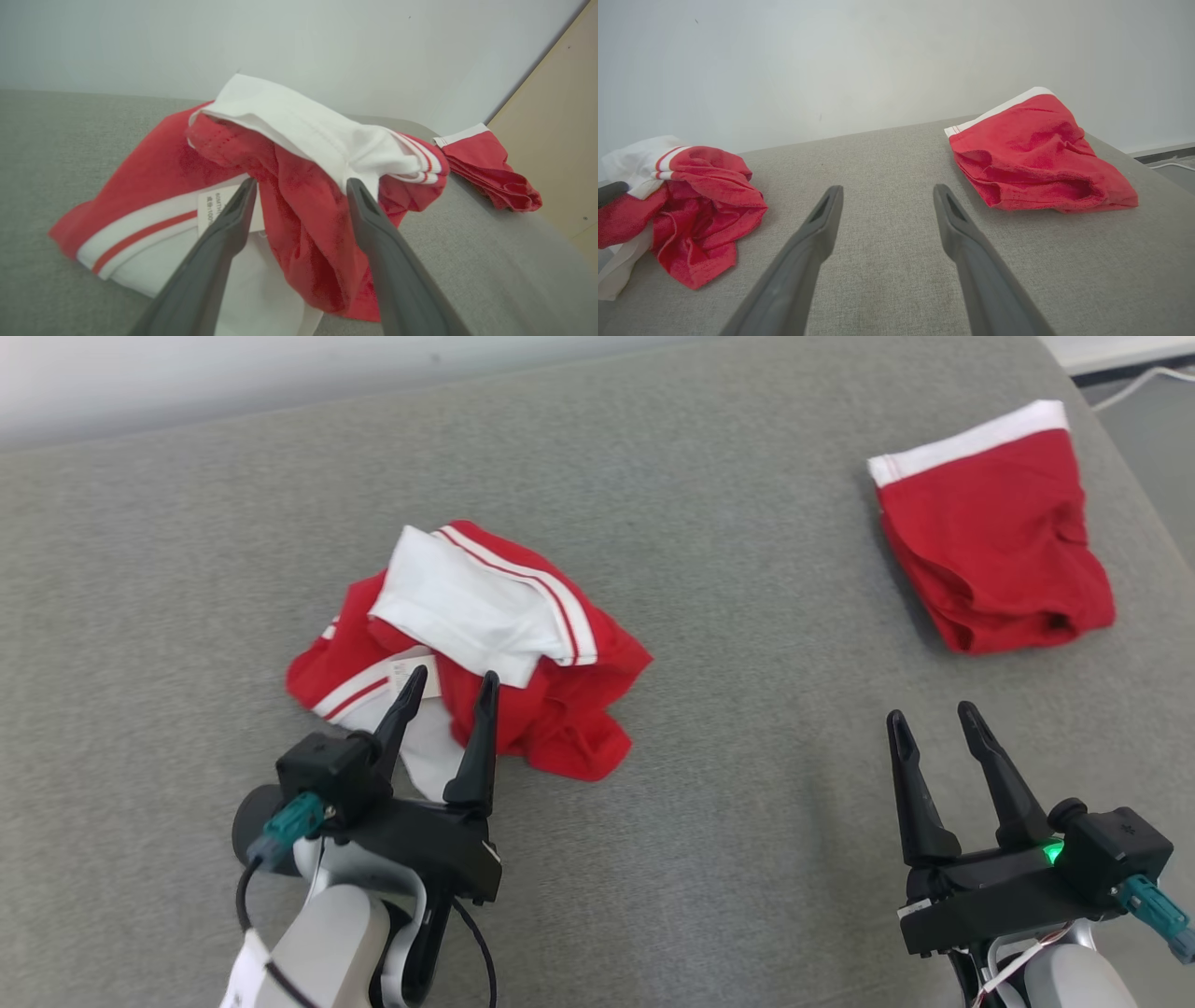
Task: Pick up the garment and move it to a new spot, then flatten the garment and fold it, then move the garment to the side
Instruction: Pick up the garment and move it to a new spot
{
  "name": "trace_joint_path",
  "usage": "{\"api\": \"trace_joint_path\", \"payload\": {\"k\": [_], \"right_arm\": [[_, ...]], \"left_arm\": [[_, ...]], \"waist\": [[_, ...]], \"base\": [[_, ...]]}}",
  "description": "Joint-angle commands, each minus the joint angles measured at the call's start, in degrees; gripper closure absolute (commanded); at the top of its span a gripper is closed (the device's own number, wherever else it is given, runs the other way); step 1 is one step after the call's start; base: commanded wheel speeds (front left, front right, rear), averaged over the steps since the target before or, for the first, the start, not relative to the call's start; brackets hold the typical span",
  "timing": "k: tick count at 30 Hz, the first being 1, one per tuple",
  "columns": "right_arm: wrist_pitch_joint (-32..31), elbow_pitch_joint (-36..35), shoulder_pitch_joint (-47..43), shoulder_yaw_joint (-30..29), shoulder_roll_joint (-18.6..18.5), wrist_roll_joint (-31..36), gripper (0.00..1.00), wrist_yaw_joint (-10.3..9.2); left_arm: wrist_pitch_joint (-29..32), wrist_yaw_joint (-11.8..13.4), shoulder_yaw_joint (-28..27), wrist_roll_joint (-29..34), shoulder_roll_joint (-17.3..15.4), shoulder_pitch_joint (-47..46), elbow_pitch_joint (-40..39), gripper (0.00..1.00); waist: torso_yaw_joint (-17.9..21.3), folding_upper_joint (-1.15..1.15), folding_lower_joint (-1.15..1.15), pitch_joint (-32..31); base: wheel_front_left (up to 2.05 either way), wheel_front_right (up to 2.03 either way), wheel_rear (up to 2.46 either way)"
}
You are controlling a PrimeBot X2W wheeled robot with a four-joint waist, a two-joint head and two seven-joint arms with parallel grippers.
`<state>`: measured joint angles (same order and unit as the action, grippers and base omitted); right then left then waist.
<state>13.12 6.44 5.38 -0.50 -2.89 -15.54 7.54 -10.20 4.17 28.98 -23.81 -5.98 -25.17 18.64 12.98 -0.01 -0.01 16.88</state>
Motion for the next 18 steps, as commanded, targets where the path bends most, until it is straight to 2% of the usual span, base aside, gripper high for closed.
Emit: {"api": "trace_joint_path", "payload": {"k": [1, 11, 18], "right_arm": [[-0.16, -0.41, 0.67, -0.28, -0.07, 0.72, 0.0, -0.11], [-1.63, -2.11, -0.3, -1.2, -0.07, 2.23, 0.0, -0.11], [-2.36, -2.55, -0.86, -1.34, -0.07, 3.51, 0.0, -0.11]], "left_arm": [[-0.8, 0.29, 0.04, 0.27, -0.67, 1.2, -1.05, 0.0], [-4.19, 3.2, -4.25, 0.55, -3.4, 5.33, -9.82, 0.0], [-4.94, 4.34, -8.99, 0.61, -4.22, 6.38, -11.35, 0.0]], "waist": [[-2.1, 0.01, 0.01, -1.13], [-6.87, 0.01, 0.01, -4.73], [-8.34, 0.01, 0.01, -6.82]], "base": [[0.0, 0.0, 0.0], [0.0, 0.0, 0.0], [0.0, 0.0, 0.0]]}}
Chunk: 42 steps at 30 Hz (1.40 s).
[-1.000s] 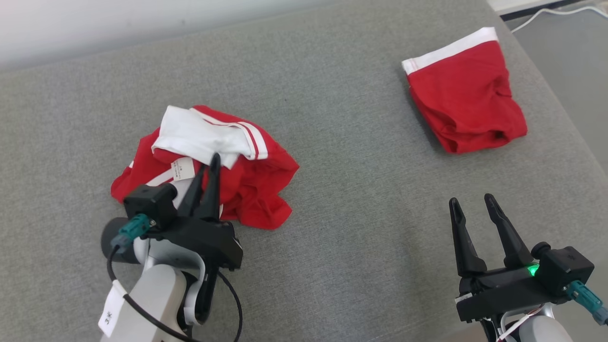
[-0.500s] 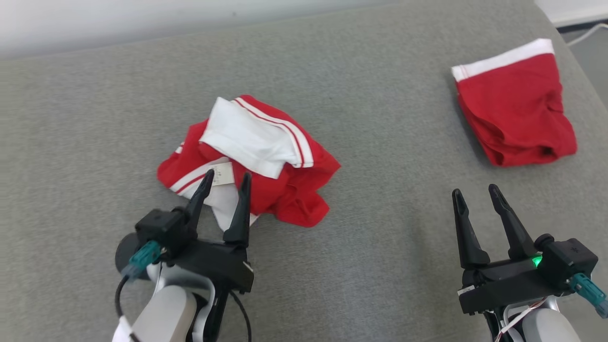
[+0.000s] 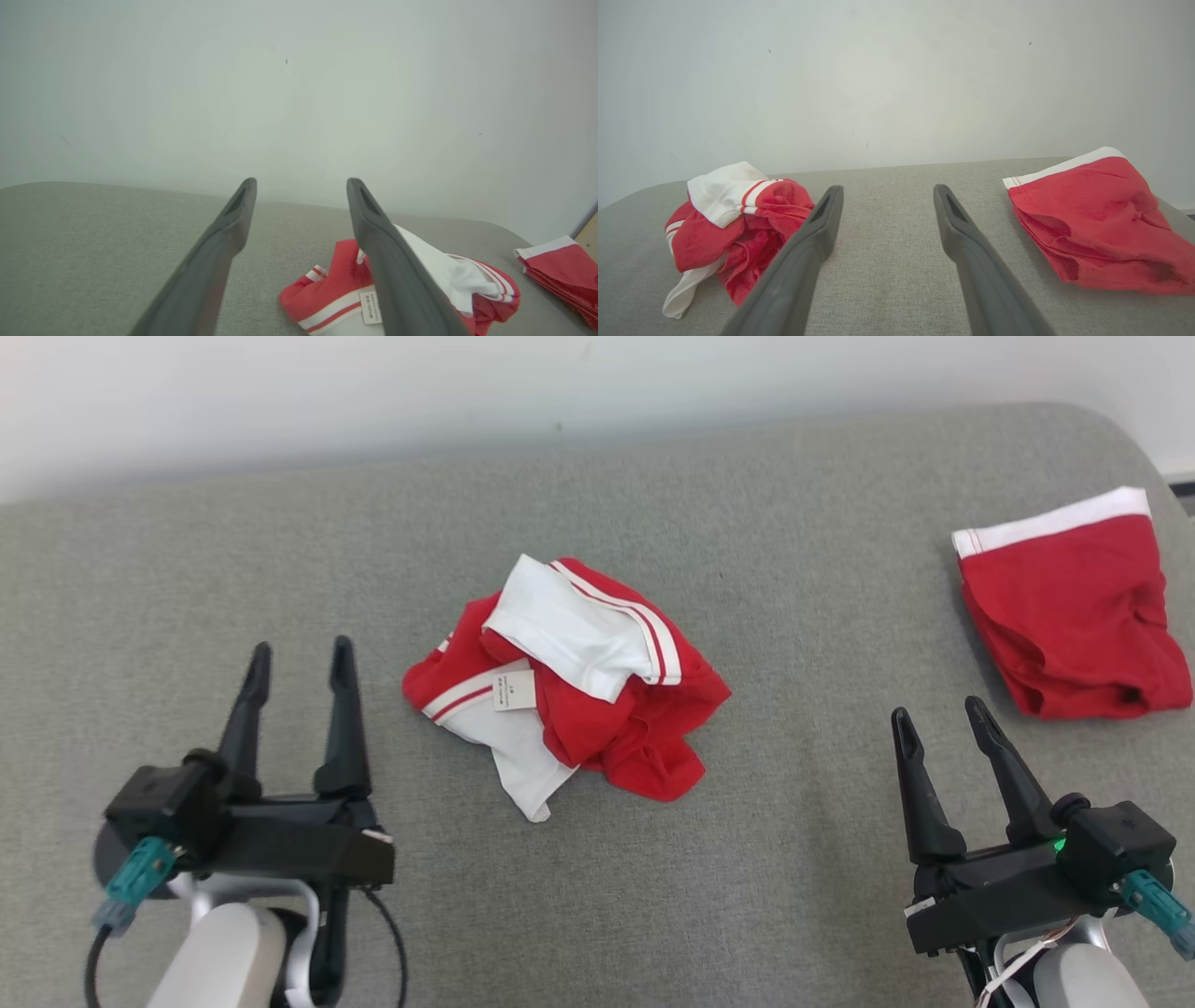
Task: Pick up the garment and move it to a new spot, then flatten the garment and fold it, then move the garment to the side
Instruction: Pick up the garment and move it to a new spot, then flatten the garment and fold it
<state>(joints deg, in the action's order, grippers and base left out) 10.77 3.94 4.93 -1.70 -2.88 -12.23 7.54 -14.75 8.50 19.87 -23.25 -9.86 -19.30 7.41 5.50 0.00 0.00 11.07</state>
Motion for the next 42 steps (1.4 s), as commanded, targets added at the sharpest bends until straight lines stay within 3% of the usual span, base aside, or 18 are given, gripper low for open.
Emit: {"api": "trace_joint_path", "payload": {"k": [1, 8, 21, 29, 42], "right_arm": [[0.03, -0.07, -0.52, -0.17, -0.09, 0.33, 0.0, -0.11], [-0.8, 0.29, -2.36, 0.11, -0.09, 2.23, 0.0, -0.11], [-3.6, -1.35, -7.4, -0.63, -0.1, 3.24, 0.0, -0.11], [-4.54, -3.22, -9.06, -1.18, -0.09, 2.68, 0.0, -0.11], [-4.91, -4.38, -9.35, -1.43, -0.09, 2.29, 0.0, -0.11]], "left_arm": [[-0.44, 0.01, -0.41, 0.25, -0.53, 0.86, -0.21, 0.0], [-0.41, 1.59, -1.85, 4.8, -3.25, 6.61, -1.6, 0.0], [0.59, 2.63, -1.9, 3.68, -5.17, 15.59, -2.99, 0.0], [2.38, 4.03, -2.26, 3.17, -5.98, 17.95, -4.64, 0.0], [3.01, 4.3, -1.33, 3.45, -6.13, 17.19, -5.48, 0.0]], "waist": [[-1.01, 0.0, 0.0, -1.39], [-1.72, 0.0, 0.0, -5.48], [-3.41, 0.0, 0.0, -11.03], [-3.5, 0.0, 0.0, -11.86], [-4.22, 0.0, 0.0, -11.5]], "base": [[0.0, 0.0, 0.0], [0.0, 0.0, 0.0], [0.0, 0.0, 0.0], [0.0, 0.0, 0.0], [0.0, 0.0, 0.0]]}}
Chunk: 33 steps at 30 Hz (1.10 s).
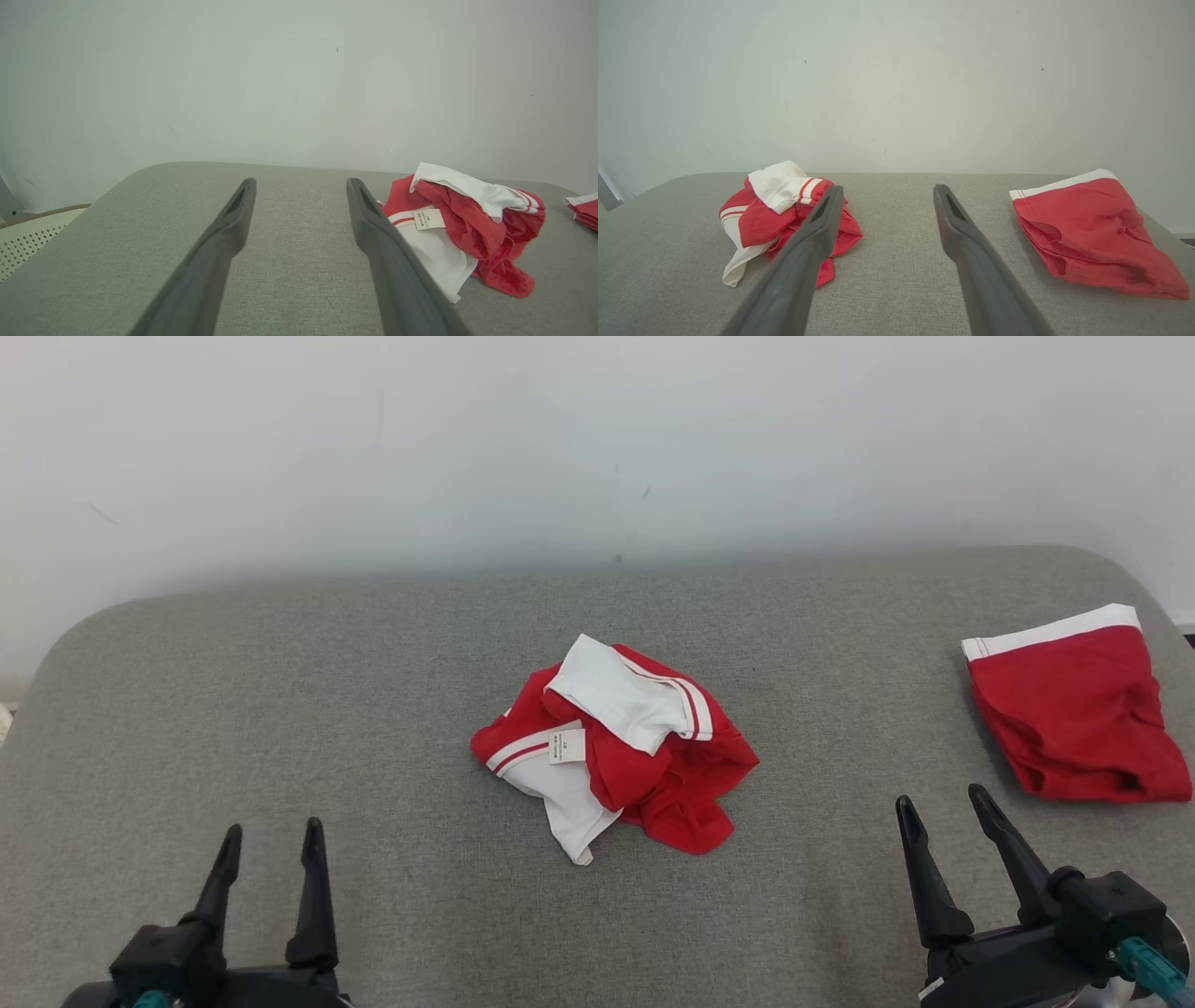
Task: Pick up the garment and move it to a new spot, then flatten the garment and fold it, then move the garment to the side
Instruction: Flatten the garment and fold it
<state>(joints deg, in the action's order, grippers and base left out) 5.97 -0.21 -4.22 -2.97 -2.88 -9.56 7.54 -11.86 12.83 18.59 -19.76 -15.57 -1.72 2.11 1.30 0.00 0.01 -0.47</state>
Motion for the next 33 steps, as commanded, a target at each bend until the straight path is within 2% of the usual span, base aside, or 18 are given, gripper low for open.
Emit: {"api": "trace_joint_path", "payload": {"k": [1, 5, 8, 12, 16, 23, 29, 30, 31, 32, 33], "right_arm": [[-0.15, -0.27, -0.22, -0.13, -0.09, -0.43, 0.0, -0.11], [-0.28, -0.52, -0.15, -0.09, -0.09, -0.4, 0.0, -0.11], [-0.33, -0.74, 0.4, 0.31, -0.08, -0.37, 0.0, -0.11], [-0.46, -0.85, 1.48, 1.05, -0.09, -0.6, 0.0, -0.11], [-0.25, -0.83, 2.57, 1.6, -0.09, -0.72, 0.0, -0.11], [0.76, 0.07, 4.42, 1.75, -0.07, -1.36, 0.0, -0.11], [2.03, 1.22, 6.01, 1.55, -0.06, -1.77, 0.0, -0.11], [2.22, 1.35, 6.18, 1.43, -0.07, -1.84, 0.0, -0.11], [2.34, 1.5, 6.26, 1.43, -0.08, -1.91, 0.0, -0.11], [2.47, 1.65, 6.25, 1.32, -0.08, -1.97, 0.0, -0.11], [2.67, 1.8, 6.22, 1.17, -0.07, -2.05, 0.0, -0.11]], "left_arm": [[0.22, -0.14, 0.28, 0.22, -0.42, -0.66, -0.18, 0.0], [1.81, -1.73, 3.1, 0.71, 0.71, -2.42, 0.07, 0.0], [4.12, -4.17, 6.77, 0.45, 2.36, -4.5, 1.42, 0.0], [7.73, -7.87, 12.0, 0.5, 5.23, -8.04, 5.42, 0.0], [10.44, -10.49, 15.61, 1.06, 7.68, -12.09, 11.63, 0.0], [10.78, -12.56, 17.16, 0.64, 10.36, -19.8, 24.44, 0.0], [9.61, -12.49, 16.63, -0.47, 11.39, -25.25, 34.87, 0.0], [9.44, -12.35, 16.4, -0.89, 11.48, -25.92, 36.51, 0.07], [8.94, -12.2, 16.13, -1.22, 11.61, -26.45, 38.0, 0.52], [8.31, -11.79, 16.09, -1.05, 11.74, -27.21, 39.14, 0.8], [7.62, -11.37, 15.85, -1.07, 11.78, -27.68, 40.18, 1.0]], "waist": [[-0.04, 0.0, -0.01, 0.1], [-0.06, 0.0, -0.01, 0.73], [0.31, 0.0, -0.01, 1.73], [1.6, 0.0, -0.01, 3.64], [3.64, 0.0, -0.01, 6.03], [7.85, 0.0, -0.01, 9.85], [10.65, 0.0, -0.01, 11.88], [10.86, 0.0, -0.01, 12.05], [11.07, 0.0, -0.01, 12.23], [11.2, 0.0, -0.01, 12.35], [11.25, 0.0, -0.01, 12.47]], "base": [[0.0, 0.0, 0.0], [0.0, 0.0, 0.0], [0.0, 0.0, 0.0], [0.0, 0.0, 0.0], [0.0, 0.0, 0.0], [0.0, 0.0, 0.0], [0.0, 0.0, 0.0], [0.0, 0.0, 0.0], [0.0, 0.0, 0.0], [0.0, 0.0, 0.0], [0.0, 0.0, 0.0]]}}
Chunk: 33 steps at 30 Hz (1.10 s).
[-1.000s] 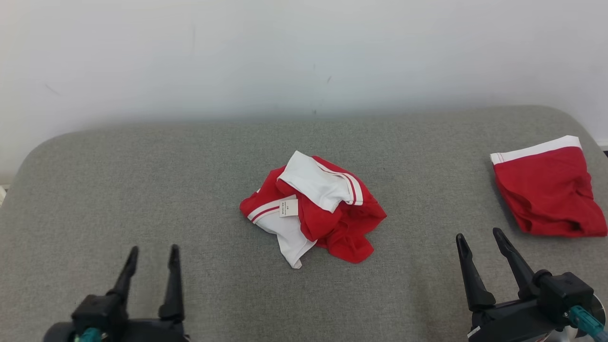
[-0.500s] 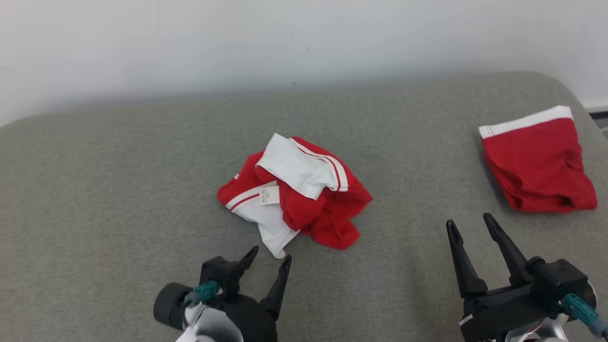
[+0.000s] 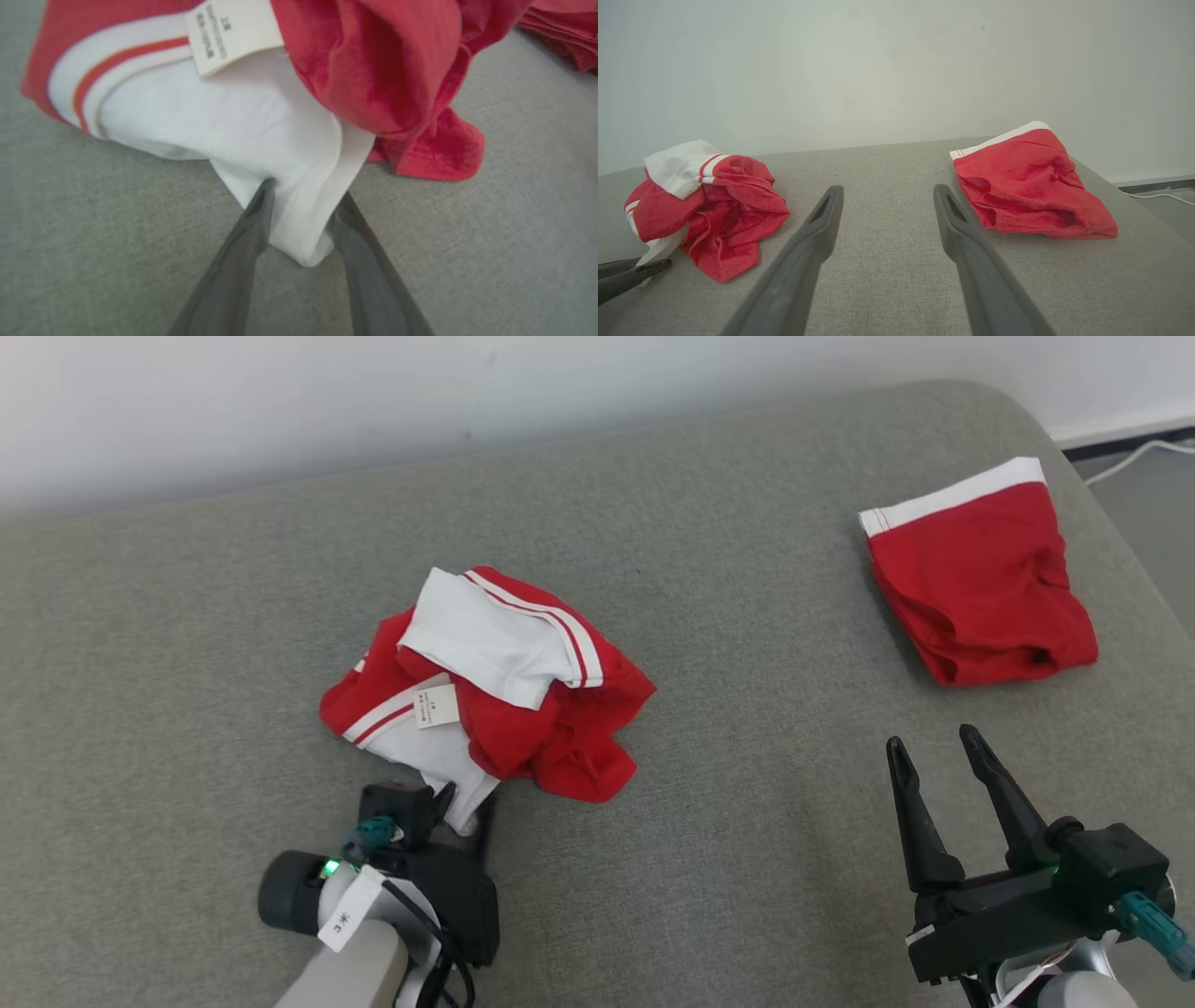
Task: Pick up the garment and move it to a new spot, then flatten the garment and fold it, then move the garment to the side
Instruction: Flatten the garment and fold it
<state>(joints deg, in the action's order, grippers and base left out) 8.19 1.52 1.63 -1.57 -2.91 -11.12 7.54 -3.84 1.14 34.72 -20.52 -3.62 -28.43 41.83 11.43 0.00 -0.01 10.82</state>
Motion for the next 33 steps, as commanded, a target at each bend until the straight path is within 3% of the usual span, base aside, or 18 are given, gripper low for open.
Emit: {"api": "trace_joint_path", "payload": {"k": [1, 7, 13, 19, 25, 28, 33], "right_arm": [[0.56, 0.2, 0.4, -0.51, -0.06, -0.46, 0.0, -0.11], [1.21, 0.82, 0.18, -1.65, -0.06, -0.67, 0.0, -0.11], [1.8, 1.58, -0.08, -2.4, -0.07, -1.16, 0.0, -0.11], [2.06, 2.13, 0.16, -3.05, -0.07, -1.42, 0.0, -0.11], [2.29, 2.42, 0.18, -3.4, -0.07, -1.65, 0.0, -0.11], [2.3, 2.44, 0.14, -3.45, -0.06, -1.89, 0.0, -0.11], [1.91, 2.24, 0.26, -3.44, -0.06, -1.77, 0.0, -0.11]], "left_arm": [[-1.07, 0.56, -0.64, -0.73, -0.14, -1.21, 1.49, 1.0], [-5.46, 2.04, -1.64, -0.6, -0.81, -2.13, 1.89, 1.0], [-7.52, 4.09, -1.94, 1.05, -4.88, 0.3, -6.65, 1.0], [-3.99, 7.76, -3.48, 2.54, -11.62, 4.28, -22.59, 1.0], [1.74, 13.58, -7.44, 2.64, -18.59, 10.73, -39.14, 1.0], [3.53, 15.69, -9.72, 1.53, -20.58, 13.51, -42.93, 1.0], [4.42, 16.59, -12.63, -1.98, -21.57, 16.69, -43.08, 1.0]], "waist": [[1.07, 0.0, 0.01, 1.27], [-0.16, 0.0, 0.01, 1.13], [-3.31, 0.0, 0.01, 0.1], [-6.64, 0.0, 0.01, -0.88], [-8.24, 0.0, 0.01, -1.67], [-8.36, 0.0, 0.01, -1.75], [-8.1, 0.0, 0.01, -1.69]], "base": [[0.0, 0.0, 0.0], [0.0, 0.0, 0.0], [0.0, 0.0, 0.0], [0.0, 0.0, 0.0], [0.0, 0.0, 0.0], [0.0, 0.0, 0.0], [0.0, 0.0, 0.0]]}}
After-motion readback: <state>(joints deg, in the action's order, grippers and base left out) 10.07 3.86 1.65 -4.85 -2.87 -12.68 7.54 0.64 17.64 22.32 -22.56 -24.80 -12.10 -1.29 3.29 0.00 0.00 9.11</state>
